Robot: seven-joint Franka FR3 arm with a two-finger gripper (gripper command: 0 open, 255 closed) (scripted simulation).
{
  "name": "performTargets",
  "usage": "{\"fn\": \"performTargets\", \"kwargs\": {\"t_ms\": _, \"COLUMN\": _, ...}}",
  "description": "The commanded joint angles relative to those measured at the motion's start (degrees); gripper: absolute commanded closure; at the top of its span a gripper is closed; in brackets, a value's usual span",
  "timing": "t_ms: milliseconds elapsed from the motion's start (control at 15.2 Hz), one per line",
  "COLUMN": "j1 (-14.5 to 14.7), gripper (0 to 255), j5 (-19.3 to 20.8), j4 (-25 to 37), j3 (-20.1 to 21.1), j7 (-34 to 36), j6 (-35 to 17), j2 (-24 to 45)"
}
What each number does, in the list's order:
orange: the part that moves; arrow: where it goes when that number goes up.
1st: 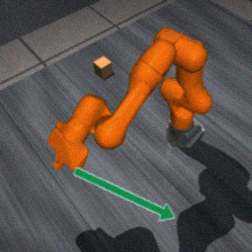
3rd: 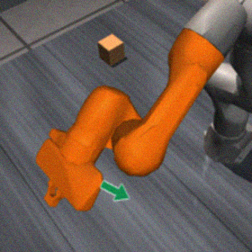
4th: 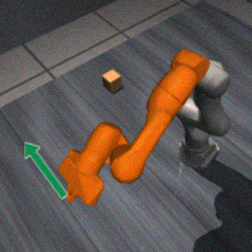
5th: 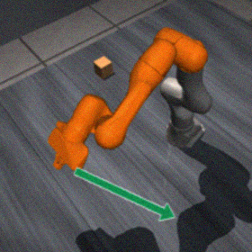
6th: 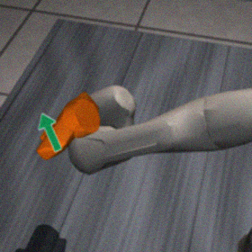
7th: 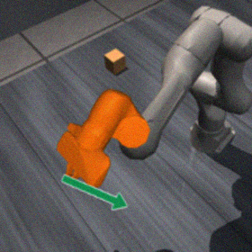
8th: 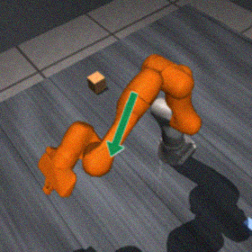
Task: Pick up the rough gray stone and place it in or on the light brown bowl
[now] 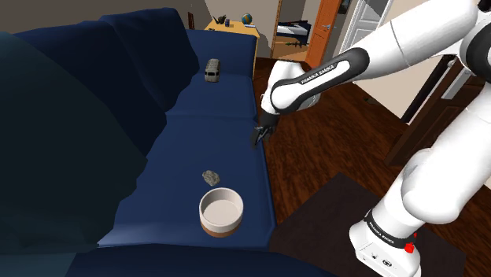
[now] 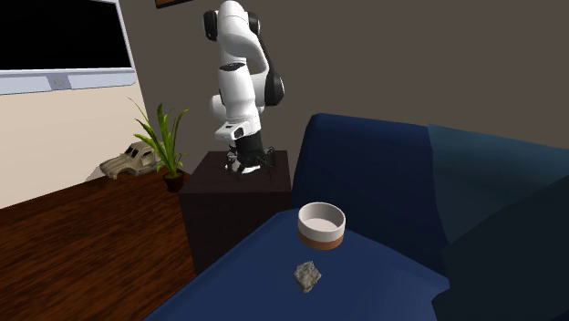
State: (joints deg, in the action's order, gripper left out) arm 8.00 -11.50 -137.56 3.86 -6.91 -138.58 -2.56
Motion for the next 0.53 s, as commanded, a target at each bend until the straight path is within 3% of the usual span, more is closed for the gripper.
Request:
{"fn": "performTargets", "kwargs": {"t_ms": 0, "j1": 0.6, "gripper": 0, "j5": -0.6, "j4": 2.4, "j3": 0.5, "j7": -0.8, "j6": -2.9, "j2": 4.5}}
{"fn": "performTargets", "kwargs": {"t_ms": 462, "j1": 1.9, "gripper": 0, "j5": -1.9, "j4": 11.5, "j3": 2.3, "j7": -3.9, "j6": -10.8, "j2": 19.8}}
